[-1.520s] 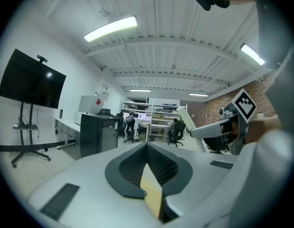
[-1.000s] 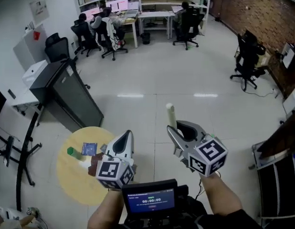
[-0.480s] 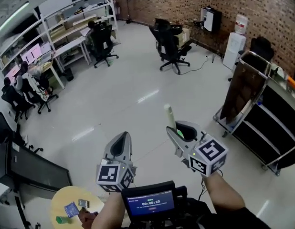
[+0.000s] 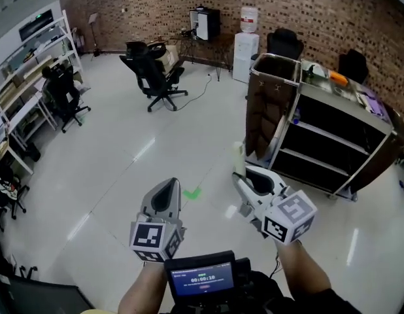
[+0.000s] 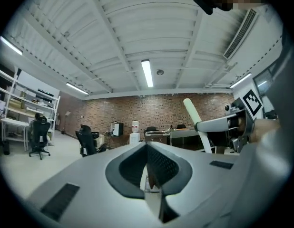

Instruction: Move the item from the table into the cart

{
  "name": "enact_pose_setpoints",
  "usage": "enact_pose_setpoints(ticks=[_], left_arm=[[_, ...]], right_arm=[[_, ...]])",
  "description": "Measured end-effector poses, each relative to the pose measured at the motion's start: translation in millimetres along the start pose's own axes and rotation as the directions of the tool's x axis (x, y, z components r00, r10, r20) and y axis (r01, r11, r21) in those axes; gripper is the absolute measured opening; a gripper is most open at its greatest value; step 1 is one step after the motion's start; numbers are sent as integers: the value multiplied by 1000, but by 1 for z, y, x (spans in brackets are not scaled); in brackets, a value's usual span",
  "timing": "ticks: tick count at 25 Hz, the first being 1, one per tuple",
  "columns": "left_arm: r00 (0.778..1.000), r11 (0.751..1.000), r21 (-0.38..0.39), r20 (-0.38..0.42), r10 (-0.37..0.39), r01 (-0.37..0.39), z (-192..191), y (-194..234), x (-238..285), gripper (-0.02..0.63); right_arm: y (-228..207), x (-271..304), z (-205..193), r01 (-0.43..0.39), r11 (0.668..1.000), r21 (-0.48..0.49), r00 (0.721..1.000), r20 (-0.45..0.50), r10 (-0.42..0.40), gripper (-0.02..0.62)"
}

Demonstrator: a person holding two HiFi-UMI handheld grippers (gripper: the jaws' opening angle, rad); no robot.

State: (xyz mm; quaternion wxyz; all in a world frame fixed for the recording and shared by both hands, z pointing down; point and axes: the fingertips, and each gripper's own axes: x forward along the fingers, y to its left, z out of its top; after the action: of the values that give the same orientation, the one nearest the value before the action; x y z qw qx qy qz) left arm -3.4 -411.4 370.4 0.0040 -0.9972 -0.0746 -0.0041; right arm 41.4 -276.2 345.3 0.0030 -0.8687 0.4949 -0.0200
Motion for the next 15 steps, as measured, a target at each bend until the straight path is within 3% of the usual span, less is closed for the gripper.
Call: enact_pose_setpoints(ticks=[8,15], left_arm=[[979,979,-3,17,-205,205,5,-150,258,0],[899,899,24,27,-438,437,6,-257,448,0]], right_arm=[[-279,-71,9,207,978,-1,978,38,-207,74],[-467,-113,0,439,897,44,896,46,-441,74]])
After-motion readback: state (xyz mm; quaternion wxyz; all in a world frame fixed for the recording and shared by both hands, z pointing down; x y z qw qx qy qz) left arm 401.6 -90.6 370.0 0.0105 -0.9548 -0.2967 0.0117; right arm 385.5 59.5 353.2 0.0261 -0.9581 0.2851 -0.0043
